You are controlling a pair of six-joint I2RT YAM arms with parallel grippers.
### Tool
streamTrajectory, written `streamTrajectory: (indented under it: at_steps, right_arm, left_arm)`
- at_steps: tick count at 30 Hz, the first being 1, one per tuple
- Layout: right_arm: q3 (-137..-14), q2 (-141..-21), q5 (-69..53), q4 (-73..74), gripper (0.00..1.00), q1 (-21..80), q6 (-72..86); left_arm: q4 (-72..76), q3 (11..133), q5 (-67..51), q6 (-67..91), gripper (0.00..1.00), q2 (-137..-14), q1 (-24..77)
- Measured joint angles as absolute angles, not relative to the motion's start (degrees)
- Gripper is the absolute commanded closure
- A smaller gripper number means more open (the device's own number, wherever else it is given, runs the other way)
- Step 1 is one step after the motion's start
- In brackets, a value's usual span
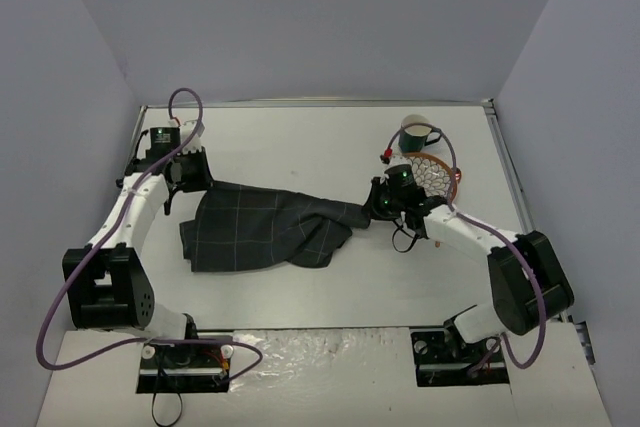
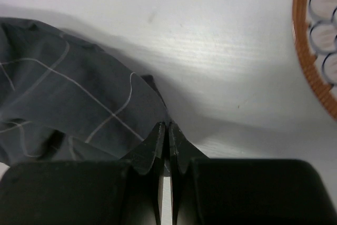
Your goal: Set the dinner table for one person
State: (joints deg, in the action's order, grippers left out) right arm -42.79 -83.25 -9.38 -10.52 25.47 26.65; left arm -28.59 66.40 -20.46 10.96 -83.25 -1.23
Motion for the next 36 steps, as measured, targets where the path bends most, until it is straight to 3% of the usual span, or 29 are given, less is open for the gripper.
streamTrajectory:
  at_steps: [14, 26, 36]
  right_arm:
    - [-74.8, -65.7, -4.1, -0.8, 1.0, 25.6, 11.5]
    - [-78.2, -56.5, -13.9, 1.3, 1.0, 26.4, 5.5]
    - [-77.3, -54.8, -17.7, 0.9, 1.0, 26.4, 7.8]
  left_arm:
    - [-33.3, 93.9, -8.5, 10.9, 1.0, -61.7, -1.3]
    - [-35.3, 96.4, -7.4, 10.7, 1.0, -46.1, -0.8]
    - [-34.9, 86.4, -3.5, 11.5, 1.0, -42.4, -0.8]
